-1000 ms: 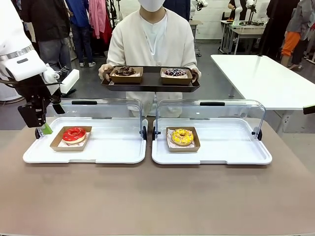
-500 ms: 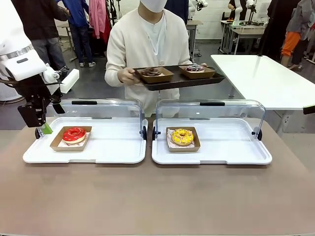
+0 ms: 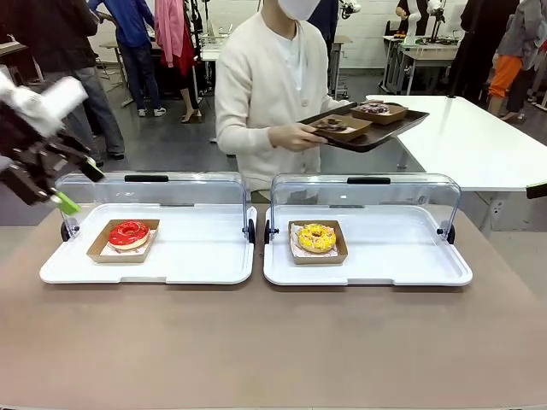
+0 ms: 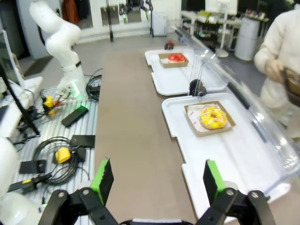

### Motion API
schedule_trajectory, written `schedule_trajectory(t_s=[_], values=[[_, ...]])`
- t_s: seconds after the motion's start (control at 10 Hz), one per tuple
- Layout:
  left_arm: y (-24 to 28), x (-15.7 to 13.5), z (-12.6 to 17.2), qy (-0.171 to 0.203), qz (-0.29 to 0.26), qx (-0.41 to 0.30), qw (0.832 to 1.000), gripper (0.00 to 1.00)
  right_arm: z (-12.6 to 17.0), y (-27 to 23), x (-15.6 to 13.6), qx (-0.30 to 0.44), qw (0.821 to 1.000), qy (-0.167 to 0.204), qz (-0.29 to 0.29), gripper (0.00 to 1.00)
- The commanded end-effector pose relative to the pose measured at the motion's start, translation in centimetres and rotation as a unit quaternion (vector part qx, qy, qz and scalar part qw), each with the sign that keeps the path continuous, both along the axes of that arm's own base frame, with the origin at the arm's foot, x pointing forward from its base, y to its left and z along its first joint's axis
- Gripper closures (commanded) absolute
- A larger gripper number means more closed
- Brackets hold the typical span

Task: Provide the desired donut to the person.
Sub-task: Place the picked Paper togo box onto the Handle tray extended by the person.

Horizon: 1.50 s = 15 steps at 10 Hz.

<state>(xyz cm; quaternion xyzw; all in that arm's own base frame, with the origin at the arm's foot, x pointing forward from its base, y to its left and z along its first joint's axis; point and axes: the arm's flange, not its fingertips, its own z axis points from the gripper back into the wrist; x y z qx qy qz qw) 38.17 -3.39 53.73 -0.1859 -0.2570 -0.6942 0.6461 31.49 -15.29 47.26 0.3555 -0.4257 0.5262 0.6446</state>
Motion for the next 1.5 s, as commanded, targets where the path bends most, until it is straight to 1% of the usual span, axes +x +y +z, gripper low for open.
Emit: schedule_trajectory(t_s=[0.0, 0.1, 0.2, 0.3, 0.4, 0.5, 0.6, 0.9, 1.1, 1.3, 1.4], values=[[6.5, -0.9, 0.3, 0.007, -0.015, -0.166, 0.986, 0.00, 0.0, 0.0, 0.2, 0.002, 1.000, -0.006, 0.001, 0.00], [9.8, -2.2, -0.8, -0.013, 0.010, -0.214, 0.977, 0.00, 0.0, 0.0, 0.2, 0.002, 1.000, -0.006, 0.001, 0.00], [13.6, -2.7, -1.5, -0.008, 0.039, -0.279, 0.960, 0.00, 0.0, 0.0, 0.2, 0.002, 1.000, -0.006, 0.001, 0.00], [16.7, -3.0, -2.1, 0.000, 0.058, -0.321, 0.945, 0.00, 0.0, 0.0, 0.2, 0.002, 1.000, -0.006, 0.001, 0.00], [19.0, -3.5, -2.8, 0.002, 0.090, -0.326, 0.941, 0.00, 0.0, 0.0, 0.2, 0.002, 1.000, -0.006, 0.001, 0.00], [21.0, -4.1, -3.6, -0.006, 0.137, -0.317, 0.939, 0.00, 0.0, 0.0, 0.2, 0.002, 1.000, -0.006, 0.001, 0.00], [22.6, -4.5, -4.5, -0.008, 0.152, -0.327, 0.933, 0.00, 0.0, 0.0, 0.2, 0.002, 1.000, -0.006, 0.001, 0.00], [24.9, -5.2, -6.7, -0.003, 0.178, -0.334, 0.926, 0.00, 0.0, 0.0, 0.2, 0.002, 1.000, -0.006, 0.001, 0.00], [24.9, -5.3, -6.7, -0.011, 0.165, -0.341, 0.925, 0.00, 0.0, 0.0, 0.2, 0.002, 1.000, -0.006, 0.001, 0.00], [24.2, -5.0, -6.1, -0.026, 0.130, -0.335, 0.933, 0.00, 0.0, 0.0, 0.2, 0.002, 1.000, -0.006, 0.001, 0.00], [23.9, -5.0, -6.0, -0.033, 0.125, -0.328, 0.936, 0.00, 0.0, 0.0, 0.2, 0.002, 1.000, -0.006, 0.001, 0.00]])
